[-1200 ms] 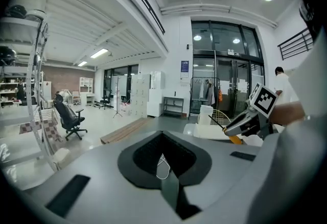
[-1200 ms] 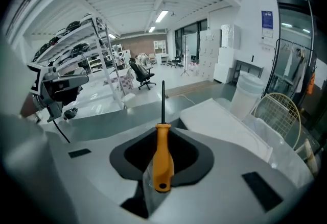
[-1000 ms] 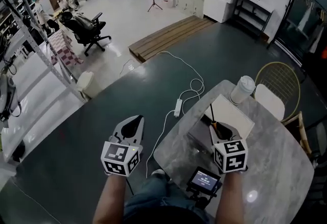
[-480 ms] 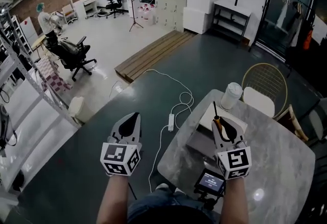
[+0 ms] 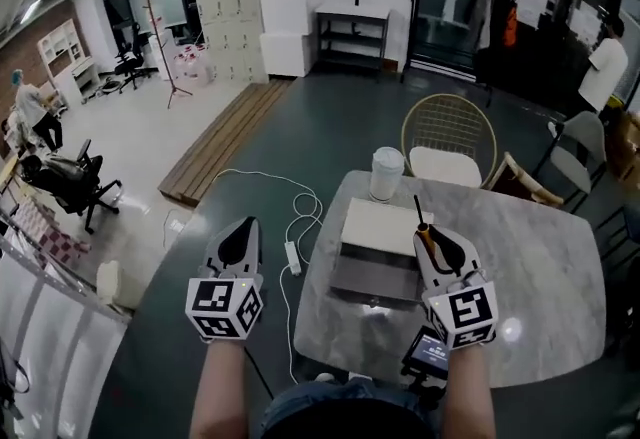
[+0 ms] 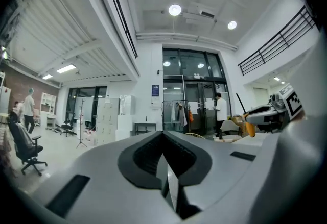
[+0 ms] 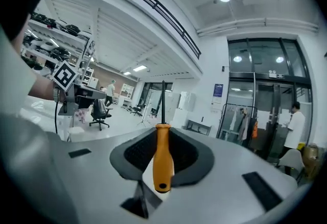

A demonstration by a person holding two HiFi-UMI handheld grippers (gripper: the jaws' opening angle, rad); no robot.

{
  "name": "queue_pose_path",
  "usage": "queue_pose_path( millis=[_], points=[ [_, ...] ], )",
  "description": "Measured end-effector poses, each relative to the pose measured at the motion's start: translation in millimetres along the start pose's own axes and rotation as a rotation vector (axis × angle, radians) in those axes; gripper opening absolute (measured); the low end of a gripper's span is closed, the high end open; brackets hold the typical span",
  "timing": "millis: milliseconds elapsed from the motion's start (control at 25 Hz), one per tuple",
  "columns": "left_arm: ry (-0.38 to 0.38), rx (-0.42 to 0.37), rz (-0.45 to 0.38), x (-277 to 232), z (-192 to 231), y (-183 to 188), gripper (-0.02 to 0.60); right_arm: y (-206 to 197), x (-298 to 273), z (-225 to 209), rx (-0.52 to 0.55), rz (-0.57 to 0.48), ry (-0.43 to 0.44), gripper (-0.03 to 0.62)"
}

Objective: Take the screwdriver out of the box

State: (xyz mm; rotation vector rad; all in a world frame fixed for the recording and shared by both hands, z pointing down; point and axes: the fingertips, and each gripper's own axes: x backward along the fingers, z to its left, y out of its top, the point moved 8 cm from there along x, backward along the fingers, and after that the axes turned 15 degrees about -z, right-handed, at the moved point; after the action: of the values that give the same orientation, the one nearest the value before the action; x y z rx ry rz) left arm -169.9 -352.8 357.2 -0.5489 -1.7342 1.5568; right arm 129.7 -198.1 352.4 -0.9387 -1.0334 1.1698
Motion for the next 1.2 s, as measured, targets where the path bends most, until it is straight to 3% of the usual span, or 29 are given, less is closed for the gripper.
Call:
queue_pose_path(
  millis=[240, 640, 960, 1200],
  points=[
    [-0.145, 0.059, -0.017, -31.5, -23.9, -11.5, 0.012, 10.8, 51.4, -19.9, -0.017, -0.003, -0.205, 0.089],
    [-0.238, 0.112, -0.067, -48.2, -38.2, -1.8, 0.012, 31.1, 116.0, -49.8, 0.004, 0.015, -0.386, 0.089],
    [-0.209, 0.108, -0.142, -68.0, -40.0, 13.4, 0.012, 43.3, 108.7, -74.2, 0.011, -0.022, -0.392, 0.089],
    [-0.259, 0.075, -0.183, -78.8, -57.9, 22.9, 0.012, 40.6, 78.7, -83.5, 0.002, -0.051, -0.347, 0.089]
  ],
)
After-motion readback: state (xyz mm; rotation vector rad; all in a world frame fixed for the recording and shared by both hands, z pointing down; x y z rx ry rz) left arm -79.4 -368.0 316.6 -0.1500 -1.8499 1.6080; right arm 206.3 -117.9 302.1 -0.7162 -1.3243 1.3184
